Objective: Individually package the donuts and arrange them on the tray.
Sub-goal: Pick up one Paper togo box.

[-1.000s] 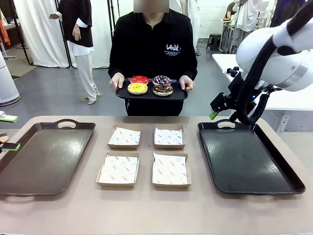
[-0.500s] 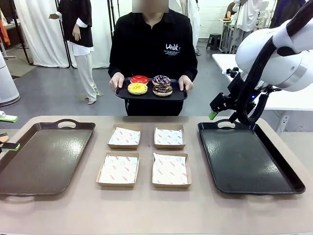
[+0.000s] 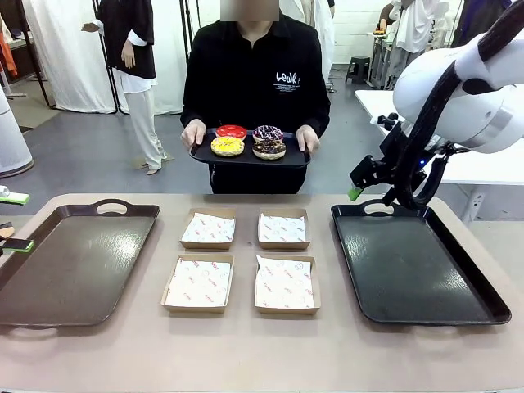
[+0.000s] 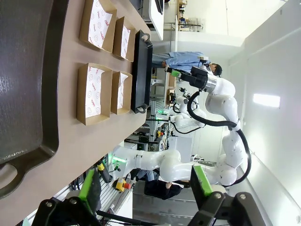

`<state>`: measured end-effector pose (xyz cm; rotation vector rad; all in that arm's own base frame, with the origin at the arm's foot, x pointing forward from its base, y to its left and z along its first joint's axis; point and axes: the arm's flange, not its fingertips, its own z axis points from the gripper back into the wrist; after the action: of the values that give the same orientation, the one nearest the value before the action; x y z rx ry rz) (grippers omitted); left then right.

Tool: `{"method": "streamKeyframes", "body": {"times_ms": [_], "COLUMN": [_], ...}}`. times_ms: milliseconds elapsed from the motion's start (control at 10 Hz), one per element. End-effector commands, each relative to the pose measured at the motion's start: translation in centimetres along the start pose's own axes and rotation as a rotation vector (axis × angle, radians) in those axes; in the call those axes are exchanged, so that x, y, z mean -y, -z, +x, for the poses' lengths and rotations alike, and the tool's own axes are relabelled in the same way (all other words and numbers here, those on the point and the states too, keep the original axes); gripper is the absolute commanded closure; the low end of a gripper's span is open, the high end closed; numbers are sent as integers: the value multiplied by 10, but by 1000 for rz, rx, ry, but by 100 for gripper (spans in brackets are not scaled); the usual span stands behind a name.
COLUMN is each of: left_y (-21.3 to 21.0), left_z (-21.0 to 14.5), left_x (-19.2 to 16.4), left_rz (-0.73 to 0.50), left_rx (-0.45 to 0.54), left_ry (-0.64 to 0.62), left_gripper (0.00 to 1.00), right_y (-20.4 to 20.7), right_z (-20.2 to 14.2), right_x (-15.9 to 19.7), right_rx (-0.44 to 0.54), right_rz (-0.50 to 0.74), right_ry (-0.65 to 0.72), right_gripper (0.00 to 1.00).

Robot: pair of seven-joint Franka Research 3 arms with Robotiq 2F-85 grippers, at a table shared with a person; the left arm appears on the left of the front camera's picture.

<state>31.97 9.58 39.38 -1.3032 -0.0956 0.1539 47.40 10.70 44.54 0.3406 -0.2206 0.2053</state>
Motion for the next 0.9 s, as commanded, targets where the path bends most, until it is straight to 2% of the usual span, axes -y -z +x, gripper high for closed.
{"method": "streamKeyframes", "body": {"times_ms": [0, 300, 500, 800], "left_y": [-1, -1, -1, -1], "left_z": [-1, -1, -1, -1], "left_x": [1, 1, 1, 1], "left_rz": [-12, -12, -12, -12], "left_rx": [1, 1, 1, 1], "left_ry": [5, 5, 5, 5], "left_gripper": [0, 0, 0, 0], "right_y": [22, 60, 87, 122], "right_z": [35, 81, 104, 119], "right_x": [-23, -52, -67, -97], "right_rx": [-38, -62, -61, -90], "right_rz": [-44, -116, -246, -257], "right_ry": [48, 117, 161, 158], "right_gripper": [0, 0, 0, 0]}}
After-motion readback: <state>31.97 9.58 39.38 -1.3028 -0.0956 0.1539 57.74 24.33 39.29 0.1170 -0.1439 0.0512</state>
